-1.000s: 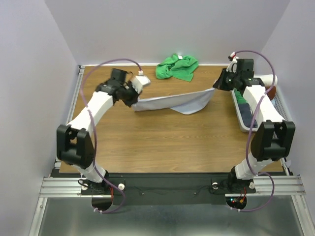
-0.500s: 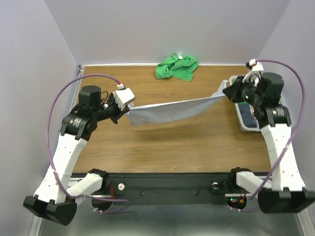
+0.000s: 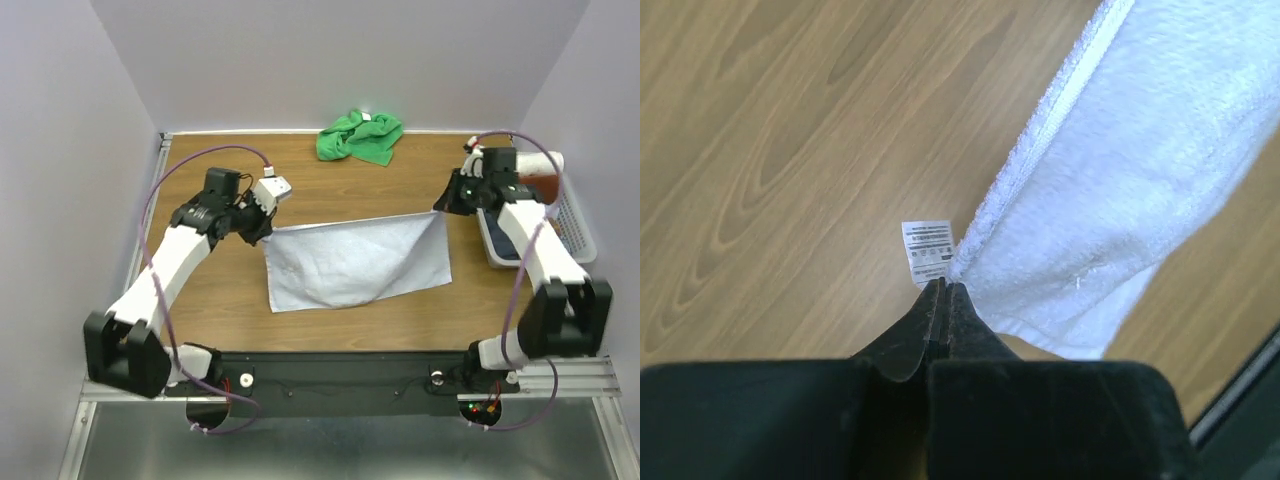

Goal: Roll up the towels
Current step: Flatten the towel

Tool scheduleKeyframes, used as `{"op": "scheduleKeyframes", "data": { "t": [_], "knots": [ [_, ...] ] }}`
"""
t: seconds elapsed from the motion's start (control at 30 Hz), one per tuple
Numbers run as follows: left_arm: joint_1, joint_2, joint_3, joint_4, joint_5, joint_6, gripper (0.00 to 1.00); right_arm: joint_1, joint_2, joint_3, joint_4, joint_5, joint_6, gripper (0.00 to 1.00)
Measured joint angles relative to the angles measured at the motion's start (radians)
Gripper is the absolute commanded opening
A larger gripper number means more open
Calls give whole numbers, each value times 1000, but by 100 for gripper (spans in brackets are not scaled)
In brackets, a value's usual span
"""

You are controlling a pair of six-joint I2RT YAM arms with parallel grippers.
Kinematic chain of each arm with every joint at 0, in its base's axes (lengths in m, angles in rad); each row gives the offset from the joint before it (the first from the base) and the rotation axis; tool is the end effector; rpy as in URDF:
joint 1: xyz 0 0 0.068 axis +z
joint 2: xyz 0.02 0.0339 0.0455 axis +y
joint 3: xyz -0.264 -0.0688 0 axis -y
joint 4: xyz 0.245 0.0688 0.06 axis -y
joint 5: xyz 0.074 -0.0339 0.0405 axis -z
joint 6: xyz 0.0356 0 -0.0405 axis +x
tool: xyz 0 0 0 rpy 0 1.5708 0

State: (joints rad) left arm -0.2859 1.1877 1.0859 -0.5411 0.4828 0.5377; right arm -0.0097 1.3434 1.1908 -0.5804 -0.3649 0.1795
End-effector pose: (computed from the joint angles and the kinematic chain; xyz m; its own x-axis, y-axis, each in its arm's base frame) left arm 0.2406 -0.0879 0.3299 -0.1835 0.5268 -0.8300 0.8153 0.5532 0.1709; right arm 0.2916 0.0099 0.3210 -0.7041 0.1736 -0.6886 -0.1326 0.9205 0.3676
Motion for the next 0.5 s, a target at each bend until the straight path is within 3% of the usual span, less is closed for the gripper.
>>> {"op": "scheduleKeyframes", "data": {
  "t": [0.03, 0.07, 0.1, 0.13, 0.17, 0.2, 0.27, 0.3, 0.33, 0.4, 0.5],
  "knots": [
    [2, 68, -2, 21, -12, -5, 0, 9, 71, 10, 10, 4, 5, 6],
    [5, 133, 0, 50, -31, -12, 0, 16, 159, 21, 25, 8, 10, 22],
    [6, 182, 9, 69, -50, -19, 0, 26, 222, 35, 27, 9, 13, 28],
    [12, 250, 28, 91, -76, -28, 0, 33, 272, 56, 27, 9, 10, 46],
    [16, 307, 50, 108, -95, -35, 2, 43, 330, 87, 27, 9, 18, 52],
    [21, 340, 64, 113, -104, -41, 21, 48, 389, 132, 26, 5, 21, 58],
    [35, 461, 143, 141, -136, -56, 41, 57, 469, 211, 34, 1, 27, 72],
    [46, 524, 189, 158, -154, -64, 84, 60, 498, 246, 41, 1, 27, 82],
    [51, 554, 211, 167, -163, -69, 99, 62, 514, 277, 46, 2, 24, 85],
    [71, 617, 266, 178, -181, -81, 99, 62, 511, 299, 47, 3, 14, 86],
    [100, 634, 299, 177, -198, -95, 99, 62, 473, 306, 44, 6, -25, 73]
  ]
}}
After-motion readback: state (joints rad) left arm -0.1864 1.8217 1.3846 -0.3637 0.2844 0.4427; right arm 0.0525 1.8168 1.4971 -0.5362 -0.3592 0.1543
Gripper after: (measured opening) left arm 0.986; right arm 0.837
